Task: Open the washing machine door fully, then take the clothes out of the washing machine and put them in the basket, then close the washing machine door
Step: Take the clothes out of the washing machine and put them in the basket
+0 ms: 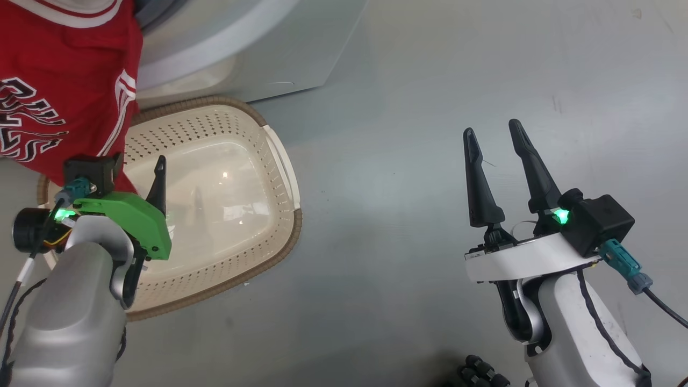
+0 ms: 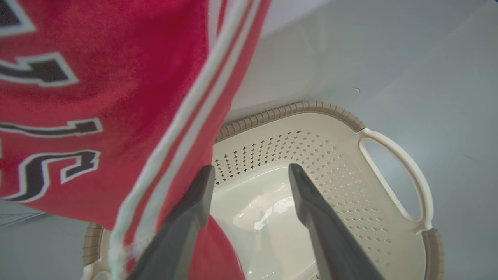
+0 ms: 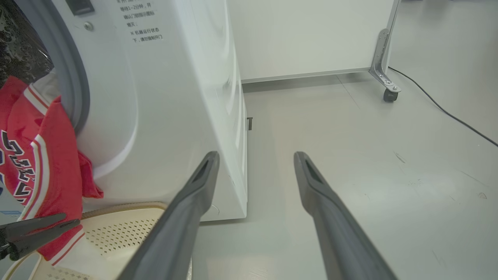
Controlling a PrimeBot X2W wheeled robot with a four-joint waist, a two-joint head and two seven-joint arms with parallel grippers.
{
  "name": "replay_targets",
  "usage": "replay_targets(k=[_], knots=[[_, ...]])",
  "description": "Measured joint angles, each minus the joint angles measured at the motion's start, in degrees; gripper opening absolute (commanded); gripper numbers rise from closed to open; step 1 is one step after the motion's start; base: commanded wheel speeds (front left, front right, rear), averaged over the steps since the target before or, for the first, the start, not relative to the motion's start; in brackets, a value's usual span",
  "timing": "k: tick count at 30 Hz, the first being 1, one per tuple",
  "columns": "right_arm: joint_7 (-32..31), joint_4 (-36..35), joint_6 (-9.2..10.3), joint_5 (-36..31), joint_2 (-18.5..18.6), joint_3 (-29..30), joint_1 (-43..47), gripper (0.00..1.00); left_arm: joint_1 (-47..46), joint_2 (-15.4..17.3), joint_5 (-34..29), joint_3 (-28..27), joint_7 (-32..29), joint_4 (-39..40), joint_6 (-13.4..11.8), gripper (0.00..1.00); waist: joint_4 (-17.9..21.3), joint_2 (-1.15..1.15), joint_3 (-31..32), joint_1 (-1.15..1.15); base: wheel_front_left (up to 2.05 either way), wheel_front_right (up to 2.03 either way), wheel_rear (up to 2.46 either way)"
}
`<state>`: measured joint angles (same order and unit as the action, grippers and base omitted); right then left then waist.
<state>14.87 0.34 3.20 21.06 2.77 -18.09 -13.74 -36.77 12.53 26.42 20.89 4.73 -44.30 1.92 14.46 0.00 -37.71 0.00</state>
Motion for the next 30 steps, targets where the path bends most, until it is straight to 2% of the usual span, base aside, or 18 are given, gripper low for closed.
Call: replay_targets(k=[10,22,30], knots=[[0.00,2.04,0.04,-1.70,0.02,1.21,0.20,1.00,0.17,-3.66,0.81,-0.85,8.28,-0.11,0.40,1.00,-3.16,0.00,2.93,0.00,0.00,0.00,0.00],[0.00,4.22,-0.04,-4.12,0.63,3.59,2.01,1.00,1.85,-6.10,1.13,-2.61,9.72,5.09,0.11,1.00,-9.15,0.00,7.01,0.00,0.00,0.00,0.00],[0.00,4.95,-0.24,-5.10,0.96,4.31,3.15,1.00,5.54,-7.12,0.53,-4.83,9.71,13.33,-0.64,1.00,-13.48,0.00,10.16,0.00,0.00,0.00,0.00]])
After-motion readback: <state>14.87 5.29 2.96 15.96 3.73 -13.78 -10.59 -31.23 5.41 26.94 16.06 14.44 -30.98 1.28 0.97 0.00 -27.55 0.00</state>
